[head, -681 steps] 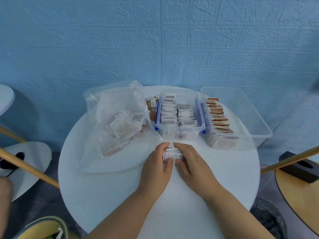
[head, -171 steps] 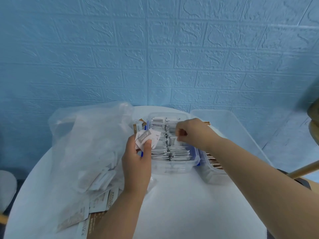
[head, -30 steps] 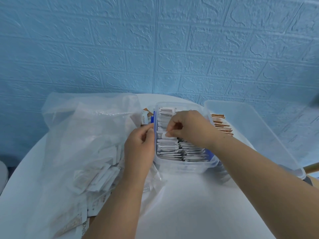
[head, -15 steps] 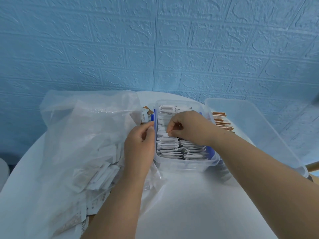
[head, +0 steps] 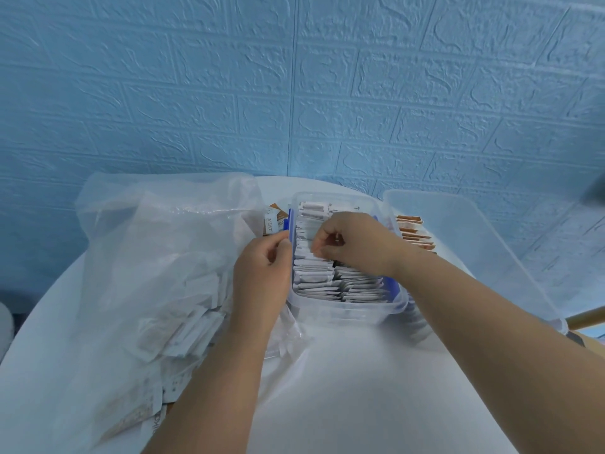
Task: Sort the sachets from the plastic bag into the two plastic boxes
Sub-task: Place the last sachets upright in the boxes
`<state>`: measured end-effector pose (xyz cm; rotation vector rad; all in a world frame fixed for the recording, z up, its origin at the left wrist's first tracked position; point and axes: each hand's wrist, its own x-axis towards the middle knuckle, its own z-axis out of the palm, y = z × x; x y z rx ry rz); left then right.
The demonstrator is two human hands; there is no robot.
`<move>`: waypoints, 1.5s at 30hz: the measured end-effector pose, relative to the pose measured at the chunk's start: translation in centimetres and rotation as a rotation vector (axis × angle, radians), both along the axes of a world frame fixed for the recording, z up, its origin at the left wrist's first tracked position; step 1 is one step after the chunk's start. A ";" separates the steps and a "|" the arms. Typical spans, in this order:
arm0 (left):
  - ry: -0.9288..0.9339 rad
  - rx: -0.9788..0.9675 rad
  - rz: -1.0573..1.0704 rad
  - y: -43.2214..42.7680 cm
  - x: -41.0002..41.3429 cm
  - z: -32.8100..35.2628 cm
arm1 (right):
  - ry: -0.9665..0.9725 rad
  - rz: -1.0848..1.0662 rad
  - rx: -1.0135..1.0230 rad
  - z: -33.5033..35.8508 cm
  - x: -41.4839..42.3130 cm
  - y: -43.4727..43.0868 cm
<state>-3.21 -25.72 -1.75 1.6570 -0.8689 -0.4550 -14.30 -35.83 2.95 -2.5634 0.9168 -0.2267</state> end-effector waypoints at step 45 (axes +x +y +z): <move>-0.755 0.263 -0.075 21.5 2.7 -4.7 | -0.215 0.284 -0.068 -7.5 0.4 18.3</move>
